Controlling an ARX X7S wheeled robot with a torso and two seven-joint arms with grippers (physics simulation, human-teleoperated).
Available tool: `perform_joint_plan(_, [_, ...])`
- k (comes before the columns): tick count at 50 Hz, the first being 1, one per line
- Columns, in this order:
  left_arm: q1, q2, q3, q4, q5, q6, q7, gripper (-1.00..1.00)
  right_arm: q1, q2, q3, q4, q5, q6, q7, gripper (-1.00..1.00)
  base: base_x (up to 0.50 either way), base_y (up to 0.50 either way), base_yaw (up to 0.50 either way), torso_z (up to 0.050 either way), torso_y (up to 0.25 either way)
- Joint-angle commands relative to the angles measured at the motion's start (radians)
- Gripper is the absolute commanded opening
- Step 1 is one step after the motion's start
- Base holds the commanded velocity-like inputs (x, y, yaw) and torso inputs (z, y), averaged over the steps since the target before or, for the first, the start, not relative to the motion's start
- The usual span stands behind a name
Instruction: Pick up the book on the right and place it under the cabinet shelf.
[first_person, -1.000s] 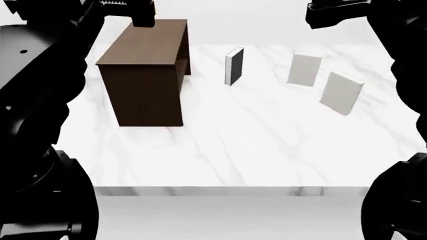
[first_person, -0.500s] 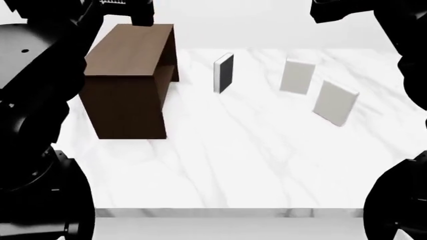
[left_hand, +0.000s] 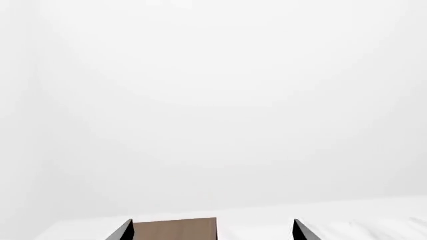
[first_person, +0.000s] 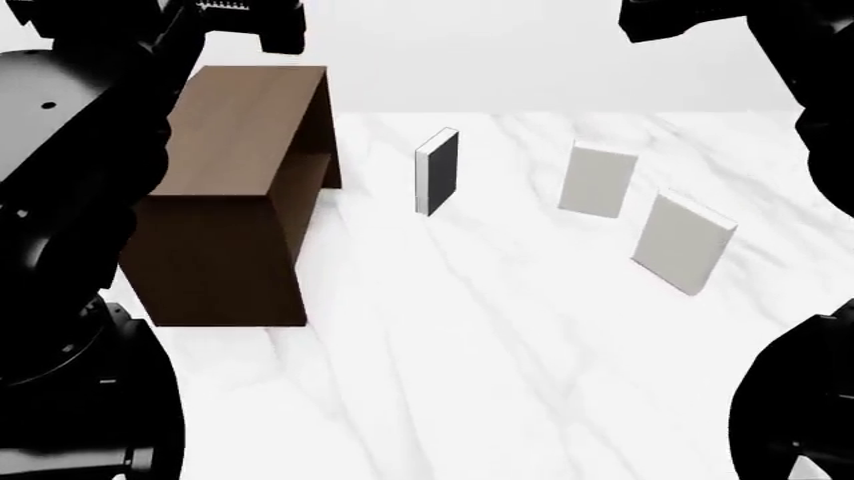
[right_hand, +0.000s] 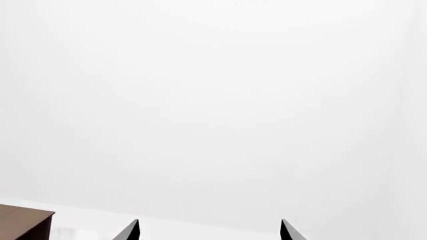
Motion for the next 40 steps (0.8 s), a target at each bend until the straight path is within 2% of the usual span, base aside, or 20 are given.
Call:
perform_joint_plan(1, [-0.001, -0.004, 0.001, 0.000, -0.005, 0.004, -0.006, 1.00, 0.015, 0.001, -0.003, 0.006, 0.010, 0.003, 0.005, 1.00, 0.32, -0.05, 0.00, 0.000, 0.000])
perform_joint_plan(40, [-0.004, -0.021, -0.001, -0.002, -0.024, 0.012, -0.018, 1.00, 0.044, 0.002, -0.009, 0.012, 0.047, 0.015, 0.030, 1.00, 0.32, -0.03, 0.00, 0.000, 0.001])
